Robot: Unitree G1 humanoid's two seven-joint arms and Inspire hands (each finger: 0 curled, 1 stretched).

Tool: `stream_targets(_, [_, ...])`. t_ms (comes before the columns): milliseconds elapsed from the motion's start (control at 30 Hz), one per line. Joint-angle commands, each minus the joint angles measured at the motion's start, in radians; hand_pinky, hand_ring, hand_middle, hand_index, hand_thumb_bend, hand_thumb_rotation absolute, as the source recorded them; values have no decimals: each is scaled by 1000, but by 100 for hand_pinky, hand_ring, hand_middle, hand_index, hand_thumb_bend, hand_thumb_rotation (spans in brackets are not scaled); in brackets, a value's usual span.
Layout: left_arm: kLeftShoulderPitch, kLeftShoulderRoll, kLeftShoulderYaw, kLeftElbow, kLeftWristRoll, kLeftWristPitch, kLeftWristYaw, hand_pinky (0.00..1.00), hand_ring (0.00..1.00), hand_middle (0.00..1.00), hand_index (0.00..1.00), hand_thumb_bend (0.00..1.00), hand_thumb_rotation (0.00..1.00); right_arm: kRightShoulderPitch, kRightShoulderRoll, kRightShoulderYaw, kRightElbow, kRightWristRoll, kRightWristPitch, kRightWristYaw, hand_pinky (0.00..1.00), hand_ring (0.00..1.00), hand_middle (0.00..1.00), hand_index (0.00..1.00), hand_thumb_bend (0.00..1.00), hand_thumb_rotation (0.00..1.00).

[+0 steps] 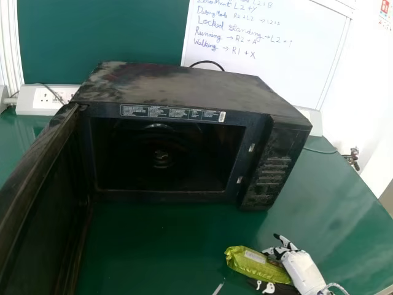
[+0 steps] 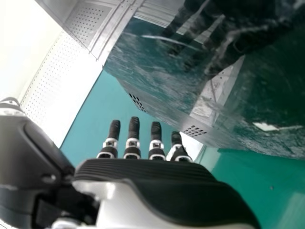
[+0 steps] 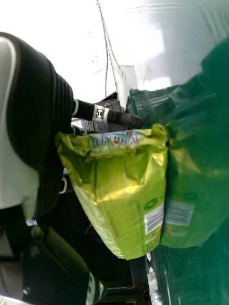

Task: Put biscuit inside oven

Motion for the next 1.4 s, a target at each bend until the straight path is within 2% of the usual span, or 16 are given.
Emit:
stream_targets(0, [12,6,15,-11,-7,-6,-2,100,99,98,99,89,88,23,13,27,25,-22,20,19,48,61,66,67,100,14])
stream_targets(233, [12,8,16,-16,-16,-1,-2,100,99,98,99,88,88,12,15,26,19,-22,28,12,47,59,63,62,100,12])
stream_targets(333, [12,9,14,-18,-11,-2,1,100,99,98,99,88,88,2,16,26,26,-8,18,18,42,54,59,58,100,11])
stream_targets(533, [13,9,11,-19,-5,-3,2,100,99,98,99,88,88,-19,-29,35,-10,9,49,129,39,47,54,54,100,10])
stream_targets(667, [16,0,6,-22,-1,-7,4,100,99,98,98,88,87,-53,-59,48,5,2,33,165,36,44,51,52,100,10])
stream_targets(900, [19,0,3,-30,3,-6,4,100,99,98,98,88,88,-66,-77,58,-4,4,38,198,37,44,50,51,100,10])
stream_targets(1100, [21,-3,1,-34,3,-6,2,100,99,98,99,89,87,-76,-90,63,-5,10,23,217,37,43,49,51,100,14])
stream_targets(1367, [32,-8,-6,-56,9,-4,18,100,99,98,99,89,88,-72,-120,63,-35,36,16,286,40,49,56,57,100,19])
